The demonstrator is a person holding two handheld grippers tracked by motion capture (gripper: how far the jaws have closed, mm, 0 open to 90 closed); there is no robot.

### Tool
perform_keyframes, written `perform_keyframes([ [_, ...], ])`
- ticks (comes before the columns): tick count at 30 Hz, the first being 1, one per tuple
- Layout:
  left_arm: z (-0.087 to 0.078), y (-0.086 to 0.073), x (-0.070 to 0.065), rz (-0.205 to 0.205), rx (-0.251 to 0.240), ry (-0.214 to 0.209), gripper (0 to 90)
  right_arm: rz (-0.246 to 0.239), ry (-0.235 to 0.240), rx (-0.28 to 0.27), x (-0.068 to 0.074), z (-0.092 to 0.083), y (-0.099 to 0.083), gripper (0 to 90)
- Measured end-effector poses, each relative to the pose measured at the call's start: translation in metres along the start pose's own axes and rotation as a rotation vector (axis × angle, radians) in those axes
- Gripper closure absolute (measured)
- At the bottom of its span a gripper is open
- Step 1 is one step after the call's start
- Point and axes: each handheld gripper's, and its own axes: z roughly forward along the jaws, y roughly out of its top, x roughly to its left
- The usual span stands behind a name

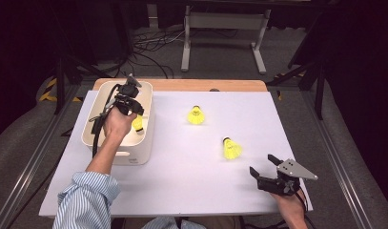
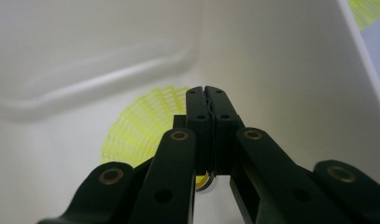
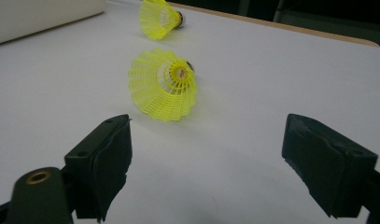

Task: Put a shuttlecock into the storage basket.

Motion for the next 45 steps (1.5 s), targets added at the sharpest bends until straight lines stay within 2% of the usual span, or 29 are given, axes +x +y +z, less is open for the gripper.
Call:
perform_keyframes([
  [13, 0.004, 0.000, 0.000, -0.001, 0.020, -0.002, 86.0, -0.001, 0.002, 0.002, 0.000, 0.000, 0.000, 16.6],
  [20, 0.001, 0.001, -0.001, -0.011, 0.037, 0.002, 71.3, -0.002, 0.002, 0.002, 0.000, 0.000, 0.000, 16.6],
  [27, -0.005, 0.000, -0.001, -0.023, 0.012, 0.013, 57.0, -0.001, 0.000, 0.002, 0.000, 0.000, 0.000, 16.6],
  [32, -0.011, -0.001, -0.002, -0.018, -0.018, 0.041, 46.9, 0.004, -0.003, 0.003, 0.000, 0.001, 0.000, 16.6],
  [38, -0.020, -0.004, -0.007, -0.015, -0.051, 0.050, 38.5, 0.009, -0.005, 0.002, 0.000, 0.001, 0.000, 16.6],
  [45, -0.030, -0.009, -0.011, 0.004, -0.070, 0.065, 34.3, 0.006, -0.012, 0.005, 0.000, 0.001, 0.000, 16.6],
])
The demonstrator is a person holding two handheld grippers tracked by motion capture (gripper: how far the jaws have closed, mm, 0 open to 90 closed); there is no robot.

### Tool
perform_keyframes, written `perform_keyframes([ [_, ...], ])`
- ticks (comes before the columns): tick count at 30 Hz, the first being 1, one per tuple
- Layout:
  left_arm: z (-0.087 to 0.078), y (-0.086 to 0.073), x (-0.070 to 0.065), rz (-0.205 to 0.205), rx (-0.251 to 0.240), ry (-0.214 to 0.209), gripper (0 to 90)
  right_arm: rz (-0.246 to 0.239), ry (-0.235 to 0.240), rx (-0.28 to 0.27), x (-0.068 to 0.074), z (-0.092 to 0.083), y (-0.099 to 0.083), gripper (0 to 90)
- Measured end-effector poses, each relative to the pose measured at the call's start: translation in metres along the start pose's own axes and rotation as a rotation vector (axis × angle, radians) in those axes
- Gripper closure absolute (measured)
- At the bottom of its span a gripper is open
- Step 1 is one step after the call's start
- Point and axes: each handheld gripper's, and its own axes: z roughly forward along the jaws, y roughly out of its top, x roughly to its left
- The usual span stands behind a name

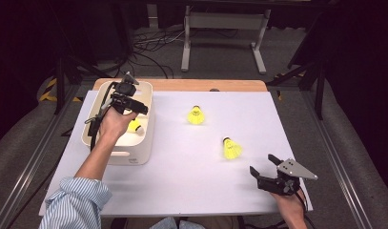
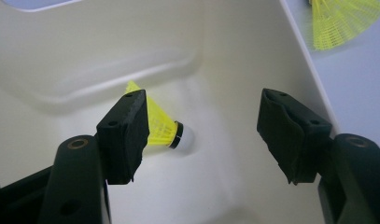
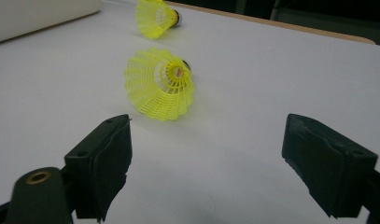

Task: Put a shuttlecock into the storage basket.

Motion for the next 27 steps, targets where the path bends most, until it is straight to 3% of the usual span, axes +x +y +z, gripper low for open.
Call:
perform_keyframes([
  [10, -0.015, -0.006, 0.001, -0.007, -0.037, -0.008, 33.8, 0.005, -0.002, -0.003, -0.001, 0.000, 0.000, 16.6],
  [17, -0.019, -0.010, -0.005, 0.031, -0.046, -0.020, 33.1, 0.008, 0.000, 0.003, -0.001, 0.000, 0.000, 16.6],
  [27, -0.024, -0.016, -0.012, 0.033, -0.056, -0.039, 34.3, 0.000, 0.004, -0.001, 0.000, -0.002, -0.001, 16.6],
])
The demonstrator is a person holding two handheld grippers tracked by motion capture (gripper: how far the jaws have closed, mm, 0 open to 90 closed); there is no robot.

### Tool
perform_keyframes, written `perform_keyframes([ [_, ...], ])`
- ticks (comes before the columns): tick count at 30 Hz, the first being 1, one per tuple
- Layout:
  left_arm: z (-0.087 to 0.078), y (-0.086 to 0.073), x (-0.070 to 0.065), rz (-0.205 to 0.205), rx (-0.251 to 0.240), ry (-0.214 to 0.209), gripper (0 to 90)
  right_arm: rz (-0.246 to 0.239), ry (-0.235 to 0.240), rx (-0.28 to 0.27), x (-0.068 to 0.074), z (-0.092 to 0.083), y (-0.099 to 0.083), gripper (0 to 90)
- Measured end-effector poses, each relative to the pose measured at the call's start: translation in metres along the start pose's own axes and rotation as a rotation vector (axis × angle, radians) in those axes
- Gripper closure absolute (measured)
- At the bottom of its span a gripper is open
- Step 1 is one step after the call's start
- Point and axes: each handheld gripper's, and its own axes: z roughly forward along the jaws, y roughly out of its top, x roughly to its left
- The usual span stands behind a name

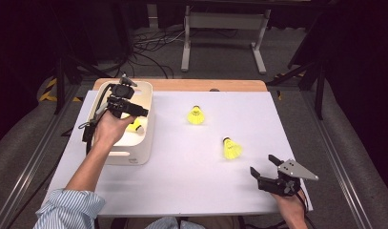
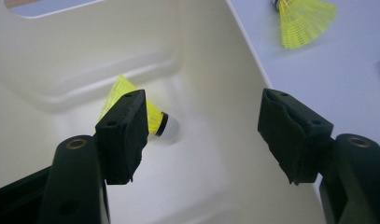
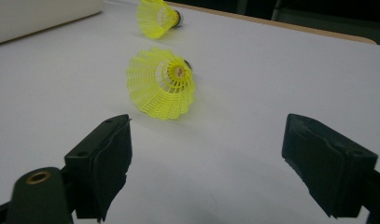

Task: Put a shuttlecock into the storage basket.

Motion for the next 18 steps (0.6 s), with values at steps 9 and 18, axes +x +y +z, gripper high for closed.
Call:
perform_keyframes([
  [9, -0.006, -0.001, -0.003, -0.008, -0.016, -0.022, 33.5, -0.002, 0.002, -0.003, 0.000, 0.000, 0.000, 16.6],
  [18, -0.007, 0.001, -0.015, 0.012, -0.024, -0.046, 32.5, -0.002, 0.003, -0.003, 0.000, 0.000, 0.000, 16.6],
])
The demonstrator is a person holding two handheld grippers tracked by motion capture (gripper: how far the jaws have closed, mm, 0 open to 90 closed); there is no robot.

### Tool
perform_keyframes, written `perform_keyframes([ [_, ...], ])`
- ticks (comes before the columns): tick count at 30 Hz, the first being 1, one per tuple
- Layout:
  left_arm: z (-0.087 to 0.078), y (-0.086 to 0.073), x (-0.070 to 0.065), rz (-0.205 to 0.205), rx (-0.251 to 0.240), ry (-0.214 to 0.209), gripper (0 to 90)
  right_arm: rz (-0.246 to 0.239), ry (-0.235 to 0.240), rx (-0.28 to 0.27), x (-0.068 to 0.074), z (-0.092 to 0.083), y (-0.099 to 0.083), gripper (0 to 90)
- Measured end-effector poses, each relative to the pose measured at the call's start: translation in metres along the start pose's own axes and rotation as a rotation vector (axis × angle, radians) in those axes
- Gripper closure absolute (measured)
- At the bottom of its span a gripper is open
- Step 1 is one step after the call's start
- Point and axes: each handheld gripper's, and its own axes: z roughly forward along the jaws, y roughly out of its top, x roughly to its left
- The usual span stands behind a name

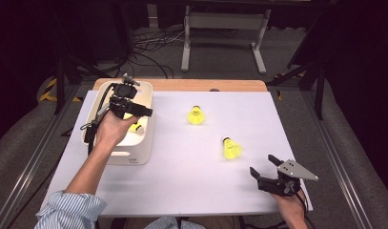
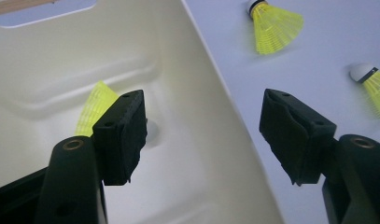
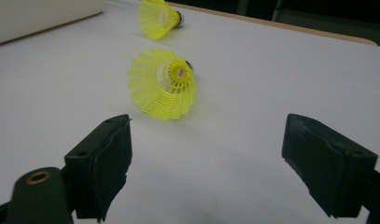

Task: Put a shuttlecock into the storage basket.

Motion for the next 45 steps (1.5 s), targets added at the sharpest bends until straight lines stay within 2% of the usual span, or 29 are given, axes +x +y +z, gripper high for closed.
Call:
perform_keyframes([
  [8, 0.003, 0.004, -0.010, 0.032, -0.007, -0.012, 32.7, 0.002, 0.002, 0.001, 0.000, 0.000, 0.000, 16.6],
  [25, 0.013, 0.008, -0.030, 0.059, -0.011, -0.047, 32.7, 0.001, 0.005, 0.003, 0.000, 0.000, 0.000, 16.6],
  [27, 0.014, 0.008, -0.034, 0.066, -0.013, -0.030, 31.3, 0.001, 0.006, 0.002, 0.000, 0.000, 0.000, 16.6],
  [38, 0.011, 0.010, -0.036, 0.065, -0.033, -0.040, 31.9, -0.002, 0.005, 0.004, 0.001, 0.000, 0.000, 16.6],
  [45, 0.014, 0.013, -0.044, 0.085, -0.032, -0.053, 31.7, -0.002, 0.005, 0.005, 0.001, 0.001, 0.000, 16.6],
])
